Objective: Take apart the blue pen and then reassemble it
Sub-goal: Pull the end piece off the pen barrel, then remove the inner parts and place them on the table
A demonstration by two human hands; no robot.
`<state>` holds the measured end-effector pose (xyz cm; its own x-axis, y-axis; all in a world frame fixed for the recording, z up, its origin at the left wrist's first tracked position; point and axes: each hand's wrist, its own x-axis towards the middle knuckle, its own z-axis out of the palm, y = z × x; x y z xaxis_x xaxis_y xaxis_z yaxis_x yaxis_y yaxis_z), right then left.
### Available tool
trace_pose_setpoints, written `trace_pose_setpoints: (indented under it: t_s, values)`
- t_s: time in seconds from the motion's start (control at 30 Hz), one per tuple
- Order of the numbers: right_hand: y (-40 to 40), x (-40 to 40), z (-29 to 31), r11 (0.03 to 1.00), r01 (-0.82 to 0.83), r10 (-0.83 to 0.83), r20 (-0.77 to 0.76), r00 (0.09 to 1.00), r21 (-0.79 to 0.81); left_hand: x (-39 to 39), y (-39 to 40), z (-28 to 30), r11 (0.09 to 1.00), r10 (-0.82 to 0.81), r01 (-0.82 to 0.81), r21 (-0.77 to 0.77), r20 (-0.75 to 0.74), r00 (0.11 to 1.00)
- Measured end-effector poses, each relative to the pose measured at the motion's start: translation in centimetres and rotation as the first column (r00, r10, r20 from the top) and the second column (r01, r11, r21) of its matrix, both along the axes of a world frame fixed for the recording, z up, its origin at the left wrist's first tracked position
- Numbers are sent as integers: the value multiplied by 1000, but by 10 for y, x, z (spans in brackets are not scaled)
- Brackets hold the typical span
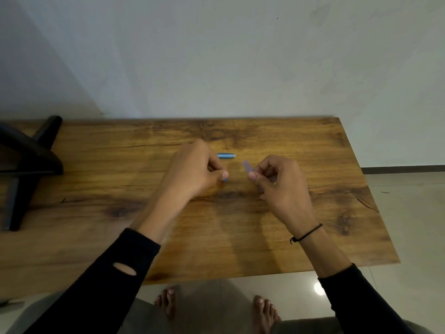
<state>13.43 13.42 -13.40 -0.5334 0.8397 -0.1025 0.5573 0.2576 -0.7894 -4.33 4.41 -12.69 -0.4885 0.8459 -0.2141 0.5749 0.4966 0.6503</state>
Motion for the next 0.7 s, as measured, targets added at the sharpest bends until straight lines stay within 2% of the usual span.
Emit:
trace_pose_setpoints:
  t_s: [0.07, 0.2, 0.23, 0.27, 0.3, 0.33, 0.37, 0.4, 0.43, 0.47, 0.5, 0.53, 0.7]
  values:
    - [1, 0, 2, 999, 21, -24, -54, 998, -47, 11, 3, -2, 998, -59, 55, -36, -104, 993]
    - [3, 3, 3, 998, 22, -30, -129, 991, -65, 11, 4, -5, 997, -62, 56, -49, -136, 989]
    - [3, 4, 4, 999, 12, -19, -147, 989, -49, 9, 4, -6, 999, -37, 35, -27, -89, 995]
    - [4, 4, 6, 999, 4, -10, -166, 986, -35, 8, 5, -7, 999, 29, -31, 40, 43, 999]
    - [5, 4, 7, 1000, 2, -8, -191, 982, -28, 8, 6, -6, 976, 126, -169, 137, 275, 953]
    - [6, 4, 9, 1000, 7, -13, -231, 973, -28, 9, 8, -4, 907, 198, -368, 205, 563, 802]
    - [7, 3, 11, 999, 14, -24, -290, 957, -37, 11, 11, -1, 809, 178, -555, 195, 818, 547]
    - [7, 3, 14, 998, 18, -37, -361, 932, -56, 14, 12, 1, 731, 74, -670, 130, 961, 267]
    - [7, 2, 18, 996, 15, -49, -431, 901, -83, 19, 12, 3, 702, -59, -709, 62, 998, 29]
    - [6, 1, 21, 994, 2, -55, -489, 870, -108, 24, 12, 3, 713, -168, -701, 27, 977, -132]
    - [5, 0, 24, 992, -17, -52, -531, 846, -124, 29, 11, 2, 734, -247, -678, 33, 944, -221]
    - [4, -1, 26, 992, -37, -37, -554, 832, -122, 34, 11, 2, 749, -306, -660, 59, 914, -266]
    - [7, 0, 37, 992, -127, 104, -529, 843, -8, 48, 16, 7, 758, -429, -640, 129, 837, -339]
